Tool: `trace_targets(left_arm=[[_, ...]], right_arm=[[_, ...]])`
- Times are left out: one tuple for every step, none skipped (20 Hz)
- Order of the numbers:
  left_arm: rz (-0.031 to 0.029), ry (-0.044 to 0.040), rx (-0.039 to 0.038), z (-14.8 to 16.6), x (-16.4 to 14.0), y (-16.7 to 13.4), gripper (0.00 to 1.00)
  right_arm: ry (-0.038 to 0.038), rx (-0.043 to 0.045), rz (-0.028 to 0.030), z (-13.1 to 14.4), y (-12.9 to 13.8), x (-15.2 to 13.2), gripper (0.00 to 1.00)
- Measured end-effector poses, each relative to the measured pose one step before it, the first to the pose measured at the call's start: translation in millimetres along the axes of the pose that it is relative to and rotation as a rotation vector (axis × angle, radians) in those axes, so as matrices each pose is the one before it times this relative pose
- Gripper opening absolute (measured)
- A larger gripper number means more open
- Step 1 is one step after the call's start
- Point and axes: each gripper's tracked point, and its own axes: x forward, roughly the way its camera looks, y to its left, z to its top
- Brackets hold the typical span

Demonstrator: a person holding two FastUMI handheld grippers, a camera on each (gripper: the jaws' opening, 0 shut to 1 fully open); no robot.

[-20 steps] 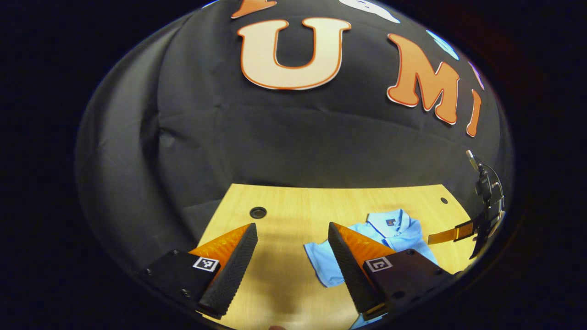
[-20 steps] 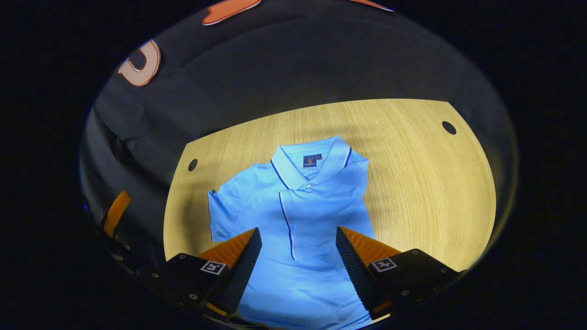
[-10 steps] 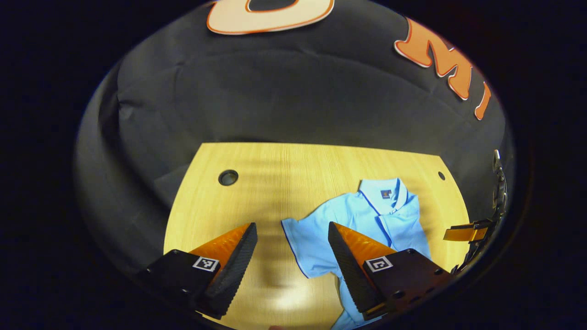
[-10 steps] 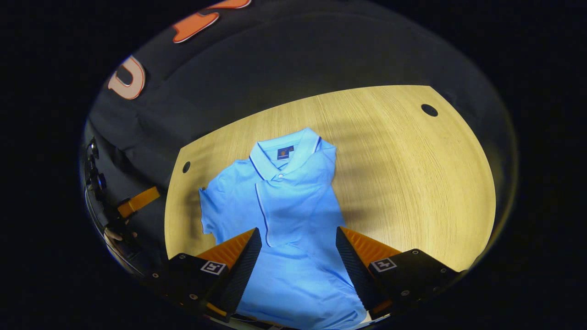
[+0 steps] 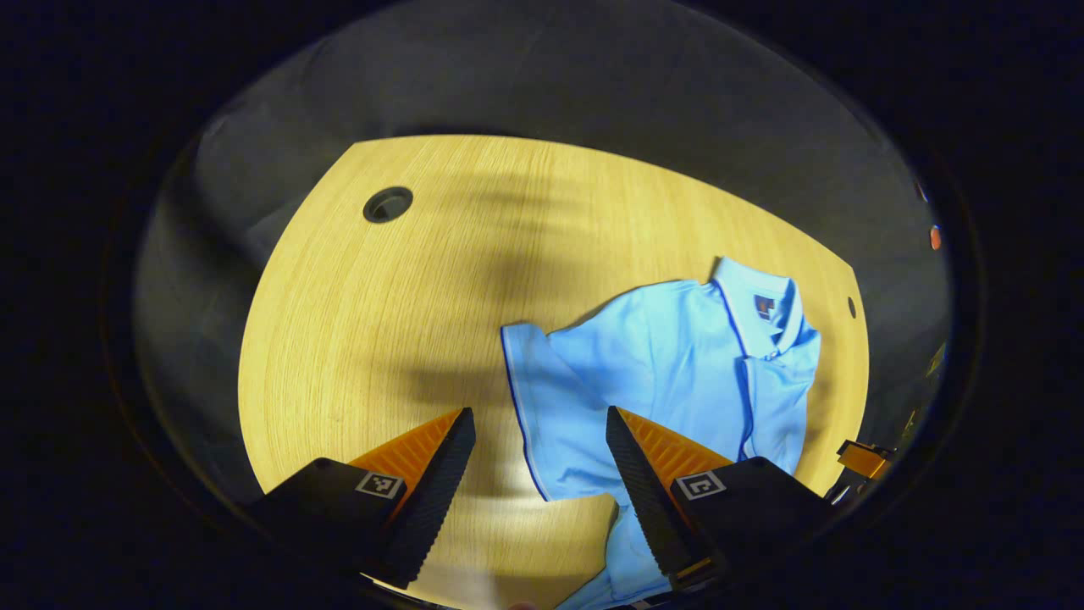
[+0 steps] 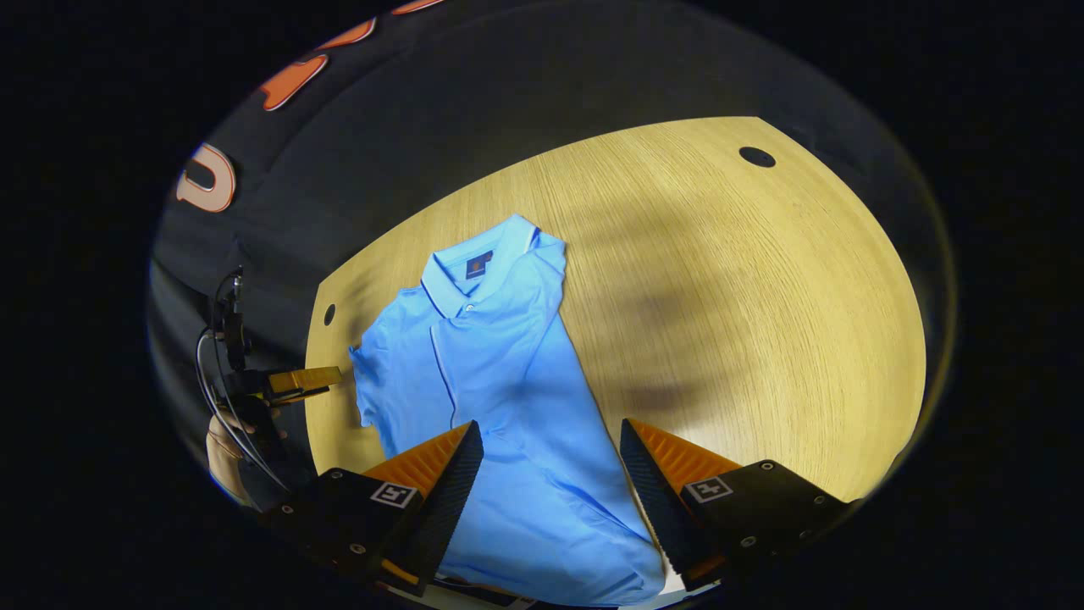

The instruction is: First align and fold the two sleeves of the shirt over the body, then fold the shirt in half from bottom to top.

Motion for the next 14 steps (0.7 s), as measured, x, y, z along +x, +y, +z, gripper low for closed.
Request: trace_targets(left_arm=[[0.01295, 0.02314, -0.00832, -4.15, 6.35, 2.99, 1.00], [0.00421, 0.01711, -0.01081, -3.19, 6.46, 1.65, 1.00], [0.00702, 0.01477, -0.01332, -1.88, 4.24, 0.78, 1.00], [0.00668, 0.00978, -0.00906, -0.90, 4.49, 0.36, 1.00], [0.00747, 0.00862, -0.00020, -2.98, 2.46, 1.10, 1.00], [0.00936, 0.00347, 0.00446, -0.25, 1.77, 0.14, 1.00], [0.01063, 0.00267, 0.00295, 0.27, 1.81, 0.11, 1.00], [0.00674, 0.00151, -0.00192, -0.10, 2.31, -0.85, 1.00], [0.01759, 0.00982, -0.00018, -1.23, 0.54, 1.93, 1.00], [-0.00089, 0.01114, 0.00137, -2.67, 2.41, -1.99, 0.94], [0.00598, 0.00746, 0.00087, -1.88, -1.34, -0.81, 0.87], [0.01189, 0.00664, 0.00132, -1.15, 1.33, 0.55, 0.80], [0.00802, -0.00587, 0.00809, 0.48, 1.98, -0.05, 0.75], [0.00180, -0.00320, 0.01008, 1.60, 0.86, -1.18, 0.72]], right_arm=[[0.00626, 0.01042, -0.00092, -1.89, -4.60, 2.25, 0.99], [0.00565, 0.01148, 0.00308, -1.66, -3.70, 0.21, 0.99], [0.00619, 0.00973, 0.00251, -1.14, -3.69, 0.87, 0.99], [0.00541, 0.00514, -0.00107, -1.60, -3.64, 2.01, 0.99], [0.00446, 0.00261, -0.00476, -0.26, -4.05, 1.38, 0.99], [0.00427, 0.00174, -0.00244, -1.04, -3.37, 2.20, 0.99], [0.00046, 0.00322, 0.00271, 0.18, -1.28, 0.22, 0.99], [0.00096, 0.00593, 0.00253, 0.29, -1.23, -0.31, 0.99], [0.00076, 0.00390, 0.00345, 0.58, -1.24, 0.36, 0.99], [-0.00140, 0.00270, 0.00012, 0.41, -1.45, 0.81, 0.99], [-0.00060, 0.00049, 0.00134, 0.38, -1.30, -0.30, 0.99], [-0.00081, 0.00039, 0.00197, 0.12, -0.71, -0.59, 0.98], [-0.00091, 0.00131, 0.00180, 0.29, -1.08, -1.47, 0.98], [-0.00010, 0.00227, 0.00127, -0.13, -0.43, 0.00, 0.99]])
